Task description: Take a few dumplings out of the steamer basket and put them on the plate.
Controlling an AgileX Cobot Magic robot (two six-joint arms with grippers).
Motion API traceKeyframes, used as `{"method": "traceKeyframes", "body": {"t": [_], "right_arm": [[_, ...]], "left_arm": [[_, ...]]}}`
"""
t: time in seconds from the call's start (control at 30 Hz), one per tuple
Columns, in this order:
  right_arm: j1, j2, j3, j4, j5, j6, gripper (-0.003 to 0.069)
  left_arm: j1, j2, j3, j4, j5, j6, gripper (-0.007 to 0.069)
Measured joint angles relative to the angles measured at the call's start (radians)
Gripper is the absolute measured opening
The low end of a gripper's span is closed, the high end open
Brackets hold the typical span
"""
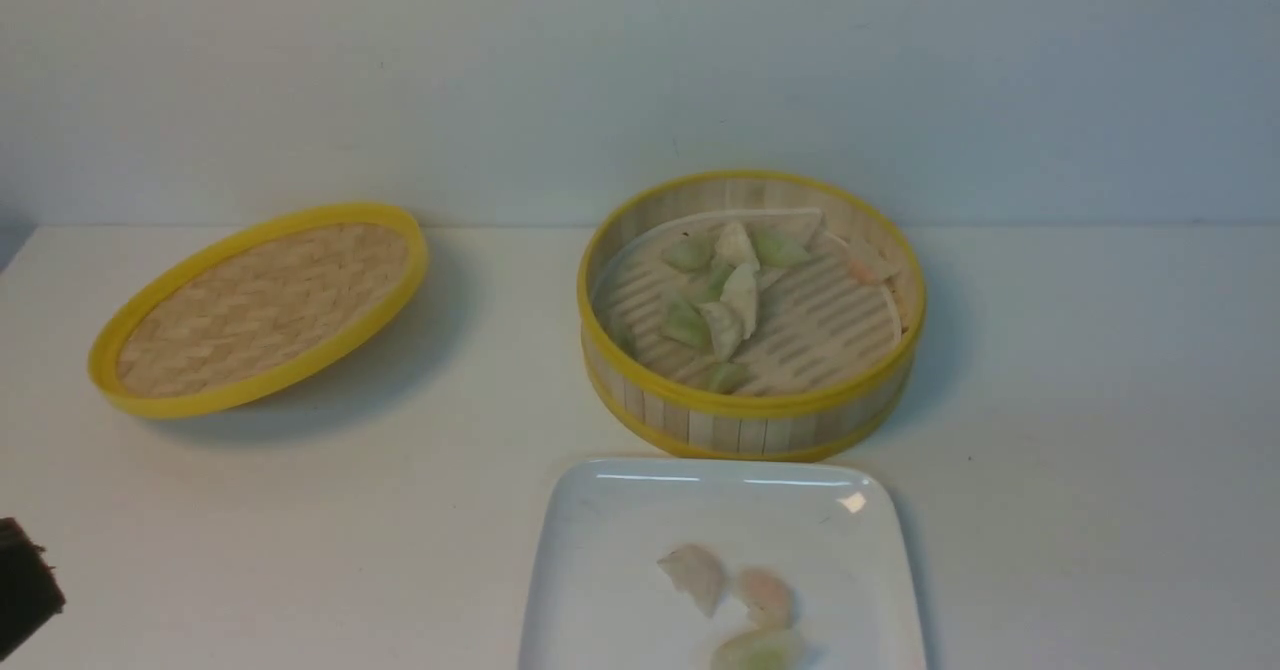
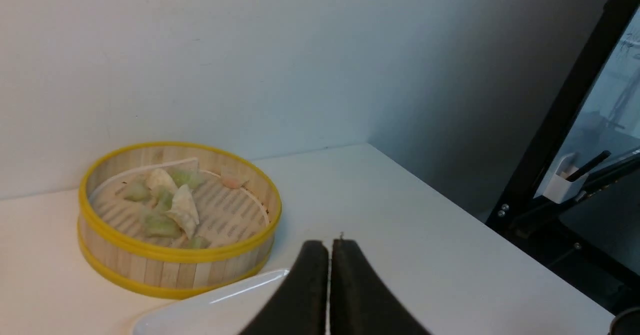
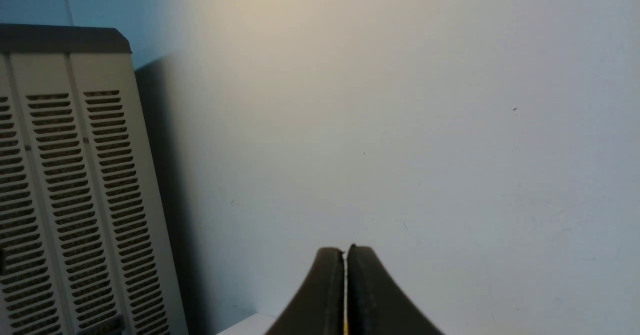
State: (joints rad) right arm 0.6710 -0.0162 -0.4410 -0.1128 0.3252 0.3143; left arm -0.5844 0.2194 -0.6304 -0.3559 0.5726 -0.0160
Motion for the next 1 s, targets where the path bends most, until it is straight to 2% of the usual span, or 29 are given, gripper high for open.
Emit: {"method": "traceKeyframes", "body": {"t": [0.13,0.27,0.43,0.6,0.63,0.7,0.73,0.77,0.9,1.0], "right_arm": [[0.0,0.0,0.0,0.0,0.0,0.0,-0.0001],[0.0,0.0,0.0,0.0,0.0,0.0,-0.0001],[0.0,0.0,0.0,0.0,0.0,0.0,-0.0001],[0.0,0.0,0.0,0.0,0.0,0.0,-0.0001],[0.0,0.0,0.0,0.0,0.0,0.0,-0.0001],[0.0,0.0,0.0,0.0,0.0,0.0,-0.0001],[0.0,0.0,0.0,0.0,0.0,0.0,-0.0001],[0.0,0.0,0.0,0.0,0.0,0.0,-0.0001],[0.0,0.0,0.0,0.0,0.001,0.0,-0.0001],[0.0,0.0,0.0,0.0,0.005,0.0,-0.0001]], "left_arm": [[0.0,0.0,0.001,0.047,0.0,0.044,-0.0006],[0.0,0.0,0.051,0.158,-0.035,0.12,-0.0006],[0.019,-0.006,0.156,0.289,-0.107,0.122,-0.0006],[0.156,-0.076,0.309,0.305,-0.175,0.094,-0.0006],[0.235,-0.117,0.374,0.297,-0.19,0.091,-0.0006],[0.279,-0.144,0.41,0.294,-0.192,0.091,-0.0006],[0.354,-0.197,0.474,0.289,-0.192,0.091,-0.0006],[0.384,-0.212,0.502,0.288,-0.193,0.091,-0.0006],[0.476,-0.23,0.61,0.288,-0.193,0.091,-0.0006],[0.501,-0.23,0.656,0.288,-0.188,0.091,-0.0006]]}}
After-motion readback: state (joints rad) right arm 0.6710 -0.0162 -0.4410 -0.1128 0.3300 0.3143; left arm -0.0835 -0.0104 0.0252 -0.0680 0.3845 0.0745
